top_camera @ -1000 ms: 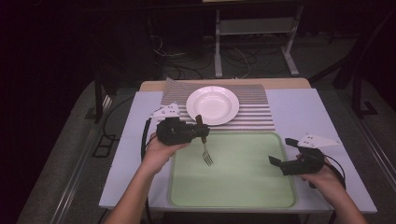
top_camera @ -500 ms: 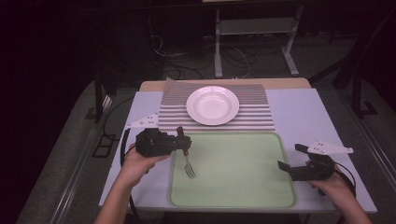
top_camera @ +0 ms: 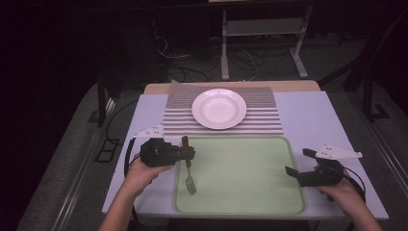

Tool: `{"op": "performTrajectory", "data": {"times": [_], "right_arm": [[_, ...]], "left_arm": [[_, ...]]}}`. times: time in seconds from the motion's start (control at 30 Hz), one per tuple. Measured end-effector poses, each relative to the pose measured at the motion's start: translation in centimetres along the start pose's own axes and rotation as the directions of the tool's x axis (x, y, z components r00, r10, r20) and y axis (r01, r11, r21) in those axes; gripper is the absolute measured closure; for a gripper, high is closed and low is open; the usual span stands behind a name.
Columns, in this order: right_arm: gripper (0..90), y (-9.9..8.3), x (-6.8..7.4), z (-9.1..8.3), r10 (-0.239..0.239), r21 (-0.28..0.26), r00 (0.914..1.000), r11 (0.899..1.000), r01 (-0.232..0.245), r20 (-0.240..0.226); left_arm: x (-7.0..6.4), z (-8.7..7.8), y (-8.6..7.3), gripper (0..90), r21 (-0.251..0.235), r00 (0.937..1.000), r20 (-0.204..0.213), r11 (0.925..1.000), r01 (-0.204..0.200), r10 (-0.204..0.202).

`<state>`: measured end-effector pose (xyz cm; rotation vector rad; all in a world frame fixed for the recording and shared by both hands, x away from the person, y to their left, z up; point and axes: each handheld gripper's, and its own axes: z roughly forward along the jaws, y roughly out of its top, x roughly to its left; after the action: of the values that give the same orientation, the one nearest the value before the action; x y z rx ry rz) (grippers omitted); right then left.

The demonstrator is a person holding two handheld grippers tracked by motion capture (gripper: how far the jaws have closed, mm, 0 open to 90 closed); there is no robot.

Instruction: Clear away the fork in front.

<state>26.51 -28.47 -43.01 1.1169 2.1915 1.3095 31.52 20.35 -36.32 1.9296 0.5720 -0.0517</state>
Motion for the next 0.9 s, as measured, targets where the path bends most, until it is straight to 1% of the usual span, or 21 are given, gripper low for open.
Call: {"op": "performTrajectory", "data": {"times": [0.03,0.2,0.23,0.33,0.47,0.53,0.6,0.7,0.8,0.9], "right_arm": [[3.6,0.0,0.0,0.0,0.000,0.000,1.0000,1.000,0.000,0.000],[3.6,0.0,0.0,0.1,-0.001,0.001,1.0000,1.000,0.001,-0.002],[3.7,0.0,0.0,0.1,-0.001,0.001,1.0000,1.000,0.001,-0.003],[3.6,0.0,0.0,0.1,0.000,0.004,1.0000,1.000,0.000,0.000],[3.7,0.0,0.0,0.2,0.001,0.005,1.0000,1.000,-0.001,0.001],[3.7,0.0,0.0,0.2,-0.001,0.007,1.0000,1.000,0.001,0.000],[3.7,0.0,0.1,0.3,-0.005,0.011,1.0000,1.000,0.005,0.000],[3.7,-0.1,0.1,0.4,-0.012,0.015,0.9999,1.000,0.012,-0.001],[3.7,0.0,0.1,0.4,-0.014,0.016,0.9999,1.000,0.014,-0.003],[3.7,-0.1,0.1,0.4,-0.015,0.016,0.9999,1.000,0.015,-0.005]], "left_arm": [[0.3,0.2,0.0,77.2,0.005,0.9997,-0.021,1.0000,-0.008,0.008],[1.4,1.3,-0.1,74.6,0.006,0.9980,-0.063,1.0000,-0.004,0.004],[1.7,1.5,-0.2,73.8,0.013,0.9973,-0.073,0.9999,-0.006,0.007],[2.6,2.3,-0.3,71.6,0.028,0.9952,-0.098,0.9996,0.003,0.000],[3.7,3.5,-0.9,68.1,0.055,0.9919,-0.124,0.9979,0.034,-0.027],[4.3,4.1,-1.3,67.3,0.067,0.9915,-0.119,0.9960,0.060,-0.052],[4.6,4.6,-1.8,66.2,0.076,0.9889,-0.128,0.9934,0.086,-0.075],[5.0,5.0,-2.4,64.7,0.094,0.9858,-0.135,0.9892,0.113,-0.099],[5.1,5.3,-2.6,64.6,0.097,0.9850,-0.135,0.9879,0.121,-0.107],[5.0,5.2,-2.6,64.9,0.093,0.9857,-0.132,0.9887,0.118,-0.105]]}}
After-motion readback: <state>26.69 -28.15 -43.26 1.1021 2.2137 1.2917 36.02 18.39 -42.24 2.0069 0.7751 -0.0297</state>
